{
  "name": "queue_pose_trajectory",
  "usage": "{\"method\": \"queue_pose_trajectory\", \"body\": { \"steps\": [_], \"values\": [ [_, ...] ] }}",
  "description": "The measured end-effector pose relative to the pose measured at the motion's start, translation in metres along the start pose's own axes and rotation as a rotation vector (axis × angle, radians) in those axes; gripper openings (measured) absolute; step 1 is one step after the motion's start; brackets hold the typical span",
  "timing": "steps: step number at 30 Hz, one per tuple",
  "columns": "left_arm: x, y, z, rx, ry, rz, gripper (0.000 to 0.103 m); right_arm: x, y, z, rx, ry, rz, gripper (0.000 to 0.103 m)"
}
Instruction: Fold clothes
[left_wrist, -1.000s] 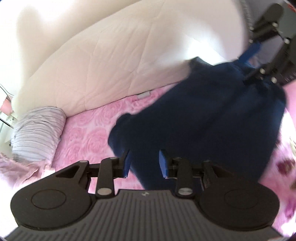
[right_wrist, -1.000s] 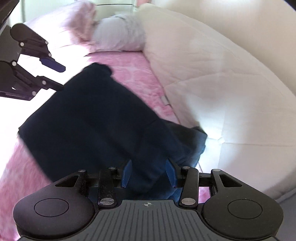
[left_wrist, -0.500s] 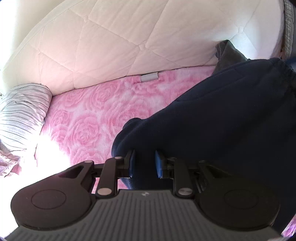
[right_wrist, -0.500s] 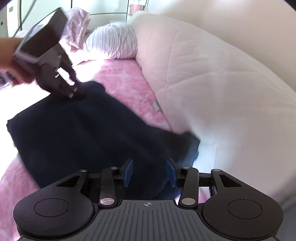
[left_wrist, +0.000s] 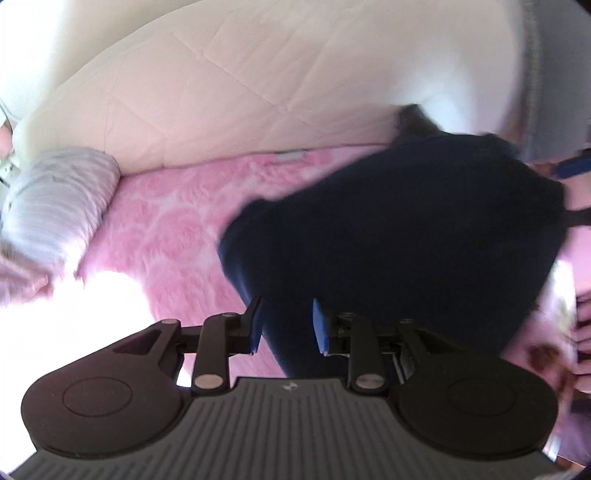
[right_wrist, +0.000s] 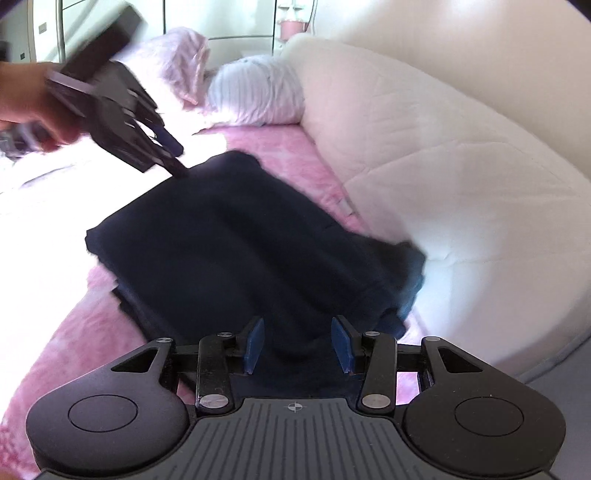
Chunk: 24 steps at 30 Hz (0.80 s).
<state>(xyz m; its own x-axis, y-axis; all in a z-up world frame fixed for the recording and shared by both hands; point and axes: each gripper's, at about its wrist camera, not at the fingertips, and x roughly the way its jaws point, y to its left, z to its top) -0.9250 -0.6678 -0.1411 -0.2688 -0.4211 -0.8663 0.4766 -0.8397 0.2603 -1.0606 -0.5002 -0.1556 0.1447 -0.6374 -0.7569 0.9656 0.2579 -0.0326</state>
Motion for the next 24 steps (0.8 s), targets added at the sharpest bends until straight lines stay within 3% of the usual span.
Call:
{"method": "queue_pose_trajectory", "body": {
  "steps": [3,6,9,11,14,15,16,17,18,24],
  "values": [
    [-0.013,-0.019,-0.033,-0.014,0.030,-0.033,0.028,0.015,0.006,-0.013,0.031,0.061,0.007,0.044],
    [0.000,-0.036,-0.052,0.006,0.066,-0.031,0.028,0.021,0.013,-0.017,0.000,0.066,-0.010,0.044],
    [-0.001,-0.038,-0.055,-0.014,0.046,-0.006,0.030,0.011,0.014,-0.016,0.040,0.050,-0.025,0.044],
    [-0.013,-0.038,-0.057,-0.047,0.025,0.019,0.036,-0.006,0.018,-0.020,0.092,0.037,-0.053,0.044],
    [-0.037,-0.043,-0.073,-0.091,-0.015,0.049,0.059,-0.031,0.034,-0.033,0.169,0.046,-0.103,0.046],
    [-0.047,-0.046,-0.083,-0.113,-0.033,0.051,0.068,-0.039,0.043,-0.038,0.198,0.058,-0.119,0.052],
    [-0.057,-0.050,-0.093,-0.135,-0.050,0.053,0.072,-0.046,0.052,-0.045,0.237,0.067,-0.137,0.059],
    [-0.067,-0.053,-0.103,-0.158,-0.066,0.053,0.074,-0.054,0.061,-0.051,0.276,0.075,-0.156,0.074],
    [-0.078,-0.056,-0.114,-0.186,-0.079,0.046,0.080,-0.065,0.074,-0.057,0.312,0.071,-0.176,0.078],
    [-0.147,-0.074,-0.184,-0.310,-0.148,0.016,0.098,-0.126,0.154,-0.091,0.570,0.048,-0.262,0.078]
  ]
}}
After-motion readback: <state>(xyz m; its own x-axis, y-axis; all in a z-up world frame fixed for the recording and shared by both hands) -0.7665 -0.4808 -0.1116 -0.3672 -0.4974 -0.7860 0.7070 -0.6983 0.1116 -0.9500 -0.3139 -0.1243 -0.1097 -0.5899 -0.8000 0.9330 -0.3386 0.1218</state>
